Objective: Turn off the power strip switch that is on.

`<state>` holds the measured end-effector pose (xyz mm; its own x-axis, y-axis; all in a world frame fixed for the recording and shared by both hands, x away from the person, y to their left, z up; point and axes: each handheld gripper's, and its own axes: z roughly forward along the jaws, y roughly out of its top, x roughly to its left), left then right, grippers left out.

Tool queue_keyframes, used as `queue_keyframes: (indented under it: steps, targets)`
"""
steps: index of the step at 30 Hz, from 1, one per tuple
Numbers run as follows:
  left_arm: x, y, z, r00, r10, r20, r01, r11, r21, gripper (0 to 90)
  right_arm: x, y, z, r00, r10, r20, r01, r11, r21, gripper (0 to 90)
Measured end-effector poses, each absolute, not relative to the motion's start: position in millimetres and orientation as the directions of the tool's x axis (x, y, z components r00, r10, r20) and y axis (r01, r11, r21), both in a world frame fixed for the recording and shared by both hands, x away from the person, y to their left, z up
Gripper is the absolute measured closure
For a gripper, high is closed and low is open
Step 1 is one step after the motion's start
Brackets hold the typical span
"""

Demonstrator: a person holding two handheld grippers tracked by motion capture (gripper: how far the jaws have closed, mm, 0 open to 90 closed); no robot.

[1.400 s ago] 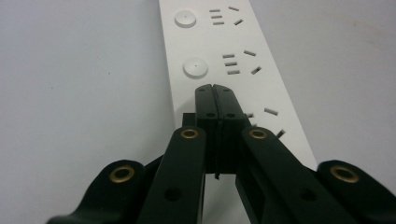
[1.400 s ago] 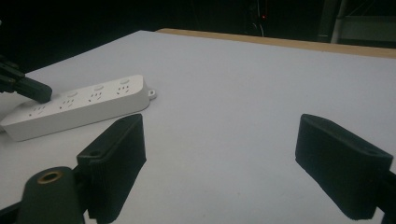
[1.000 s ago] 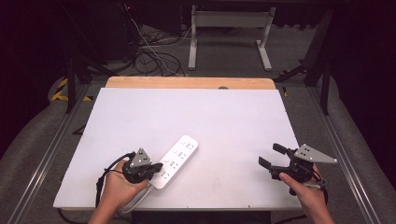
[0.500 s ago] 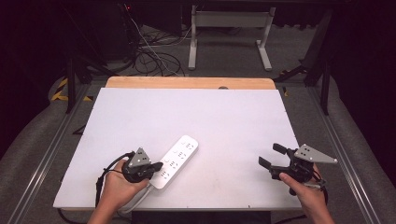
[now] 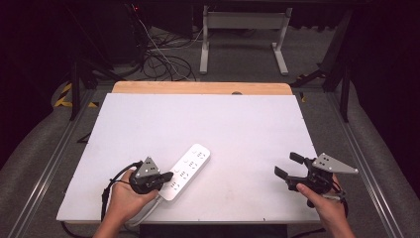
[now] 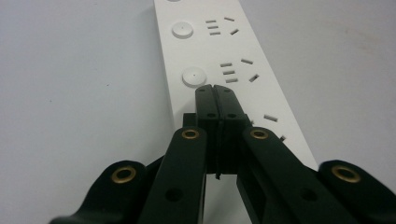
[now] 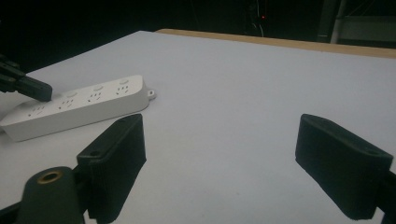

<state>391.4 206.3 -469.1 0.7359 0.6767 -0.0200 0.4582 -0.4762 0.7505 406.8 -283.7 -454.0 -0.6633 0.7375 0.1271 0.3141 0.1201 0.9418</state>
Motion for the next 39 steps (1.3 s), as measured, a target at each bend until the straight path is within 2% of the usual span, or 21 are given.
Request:
queue_keyframes:
  steps: [17, 28, 39]
  targets:
    - [391, 209, -468, 0.742, 0.671, 0.014, 0.427, -0.488, 0.761, 90.0, 408, -283, -454, -0.666, 0.735, 0.126, 0.312, 0.121, 0.942, 16.0]
    - [391, 214, -465, 0.719, 0.695, 0.006, 0.419, -0.441, 0.794, 90.0, 408, -283, -454, -0.666, 0.735, 0.126, 0.311, 0.121, 0.943, 16.0]
    - [390, 224, -459, 0.665, 0.747, -0.015, 0.396, -0.335, 0.855, 90.0, 408, -284, -454, -0.664, 0.737, 0.125, 0.311, 0.121, 0.943, 16.0]
